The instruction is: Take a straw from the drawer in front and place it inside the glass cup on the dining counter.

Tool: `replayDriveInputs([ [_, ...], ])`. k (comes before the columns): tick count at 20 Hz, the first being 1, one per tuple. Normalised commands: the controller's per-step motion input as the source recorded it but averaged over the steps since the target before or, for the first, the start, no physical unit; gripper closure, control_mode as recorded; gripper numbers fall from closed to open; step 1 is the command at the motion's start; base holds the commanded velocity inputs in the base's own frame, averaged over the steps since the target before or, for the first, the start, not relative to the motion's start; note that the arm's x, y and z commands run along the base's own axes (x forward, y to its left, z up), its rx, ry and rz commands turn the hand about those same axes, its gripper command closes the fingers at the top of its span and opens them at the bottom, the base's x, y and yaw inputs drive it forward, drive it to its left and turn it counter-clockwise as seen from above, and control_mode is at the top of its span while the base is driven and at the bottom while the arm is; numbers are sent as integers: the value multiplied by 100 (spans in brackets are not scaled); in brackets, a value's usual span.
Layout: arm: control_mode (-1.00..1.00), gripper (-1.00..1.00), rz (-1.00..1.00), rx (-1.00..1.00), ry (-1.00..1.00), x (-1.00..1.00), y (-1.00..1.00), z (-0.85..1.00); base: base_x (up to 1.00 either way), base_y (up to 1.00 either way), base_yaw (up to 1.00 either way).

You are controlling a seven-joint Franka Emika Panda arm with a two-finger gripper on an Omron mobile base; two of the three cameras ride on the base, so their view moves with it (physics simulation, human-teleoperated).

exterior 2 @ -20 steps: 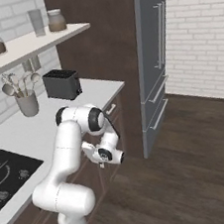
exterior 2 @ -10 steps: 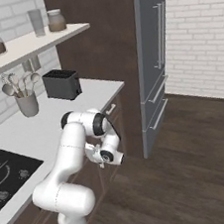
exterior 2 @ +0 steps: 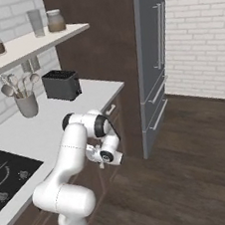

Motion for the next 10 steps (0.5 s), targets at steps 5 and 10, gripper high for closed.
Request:
replayDriveInputs([
  [5,-100,100,-1,-4,-1,0,9,0,0,0,0],
  [10,-100,100,0,-3,0,-8,-35,0,0,0,0],
])
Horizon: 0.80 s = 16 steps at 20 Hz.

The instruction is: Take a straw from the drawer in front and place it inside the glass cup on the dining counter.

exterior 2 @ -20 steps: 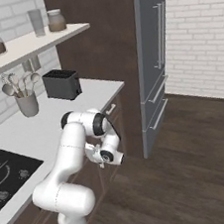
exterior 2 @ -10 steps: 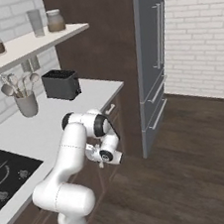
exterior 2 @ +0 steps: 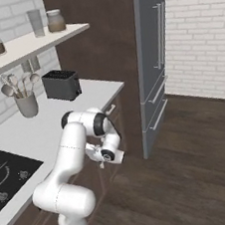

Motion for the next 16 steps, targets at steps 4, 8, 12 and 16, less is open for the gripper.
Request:
replayDriveInputs([
  [4,-100,100,-3,0,0,-31,-78,0,0,0,0],
  [8,-100,100,-5,0,0,-40,-97,0,0,0,0],
  [12,-100,100,-7,0,0,-50,-100,0,0,0,0],
  [16,-100,100,-9,0,3,-51,-100,0,0,0,0],
])
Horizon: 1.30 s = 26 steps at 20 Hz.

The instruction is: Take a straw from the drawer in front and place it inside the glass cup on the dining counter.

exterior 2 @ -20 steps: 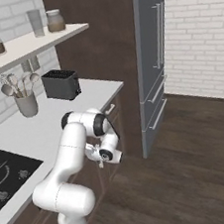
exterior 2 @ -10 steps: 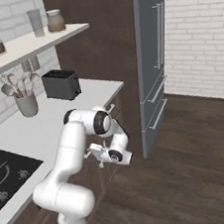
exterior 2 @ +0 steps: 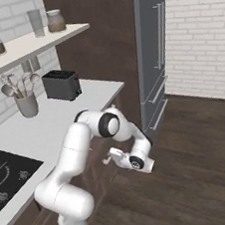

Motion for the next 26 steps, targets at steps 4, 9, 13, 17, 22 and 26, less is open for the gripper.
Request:
replayDriveInputs([
  [4,-100,100,-10,0,8,-49,-100,0,0,0,0],
  [9,-100,-100,-10,-4,12,-38,-96,-4,0,0,0],
  [13,-100,-100,-13,-12,18,-27,-88,-31,0,0,0],
  [17,-100,-100,-13,-17,8,-45,-84,-1,0,0,0],
  [22,-100,-100,-9,-16,0,-62,-38,62,0,0,0],
  [26,-100,-100,-6,-22,-1,-29,17,100,0,0,0],
])
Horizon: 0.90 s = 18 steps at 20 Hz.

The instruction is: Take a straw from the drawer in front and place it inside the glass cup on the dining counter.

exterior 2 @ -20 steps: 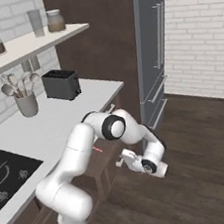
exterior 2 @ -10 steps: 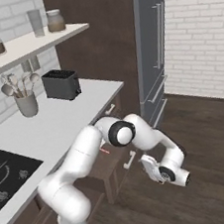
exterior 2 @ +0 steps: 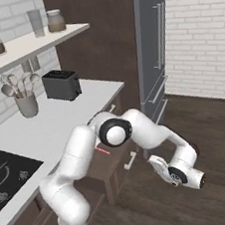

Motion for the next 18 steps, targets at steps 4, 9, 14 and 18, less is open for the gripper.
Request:
replayDriveInputs([
  [4,-100,-100,-2,-32,1,-4,49,100,0,0,0],
  [9,-100,-100,-3,-38,17,0,72,100,0,0,0],
  [14,-100,-100,-1,-30,30,12,95,94,0,0,0],
  [18,-100,-100,-1,-14,32,25,95,55,0,0,0],
])
